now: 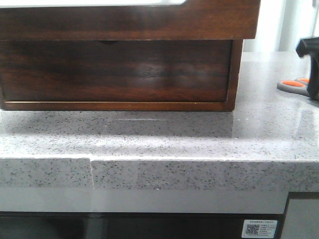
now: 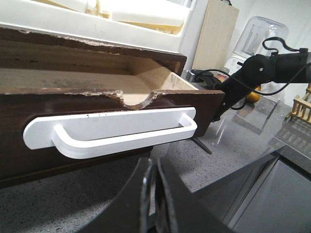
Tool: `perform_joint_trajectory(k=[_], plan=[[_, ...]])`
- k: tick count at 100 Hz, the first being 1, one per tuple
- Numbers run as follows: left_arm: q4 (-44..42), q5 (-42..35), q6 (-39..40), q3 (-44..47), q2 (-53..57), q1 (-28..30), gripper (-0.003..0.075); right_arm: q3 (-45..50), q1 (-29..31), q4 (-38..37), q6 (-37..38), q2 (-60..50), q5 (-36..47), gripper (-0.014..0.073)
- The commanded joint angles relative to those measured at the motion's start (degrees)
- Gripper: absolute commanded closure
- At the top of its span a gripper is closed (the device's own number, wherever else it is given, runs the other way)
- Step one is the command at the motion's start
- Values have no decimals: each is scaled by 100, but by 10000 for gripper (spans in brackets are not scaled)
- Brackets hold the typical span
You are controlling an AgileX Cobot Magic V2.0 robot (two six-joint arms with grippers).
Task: Put scissors in drawer with both arms
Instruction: 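Grasp the grey-and-orange scissors by the handles with the right gripper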
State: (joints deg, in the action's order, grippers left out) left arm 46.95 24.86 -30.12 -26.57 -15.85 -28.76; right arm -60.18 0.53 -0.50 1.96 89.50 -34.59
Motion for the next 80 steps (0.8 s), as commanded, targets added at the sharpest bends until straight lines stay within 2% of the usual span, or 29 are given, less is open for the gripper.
perform_joint_trajectory(k=[1,11,18,23,30,35,38,57,68,80], plan=[[181,-256,-24,-167,-52,-45,739,-200,43,-41,-3,-92,333,141],[181,-256,-24,-167,-52,-45,739,-200,30,50,-3,1,363,146],[181,-256,-24,-167,-52,-45,739,-200,30,50,-3,45,363,197],[181,-256,-24,-167,-52,-45,739,-200,30,105,-3,54,336,279],[181,-256,-24,-167,-52,-45,739,-200,30,184,-3,54,301,453],[193,-245,-24,-167,-52,-45,739,-200,30,231,-3,54,256,619],[210,-231,-24,-167,-52,-45,739,-200,30,285,-3,18,229,671],[224,-19,-24,-167,-52,-45,739,-200,-47,333,-3,-794,434,666],[224,18,-24,-167,-52,-45,739,-282,-287,333,-13,-1720,1090,666],[224,18,-24,-167,-52,-45,739,-611,-860,323,-243,-2619,2033,666]])
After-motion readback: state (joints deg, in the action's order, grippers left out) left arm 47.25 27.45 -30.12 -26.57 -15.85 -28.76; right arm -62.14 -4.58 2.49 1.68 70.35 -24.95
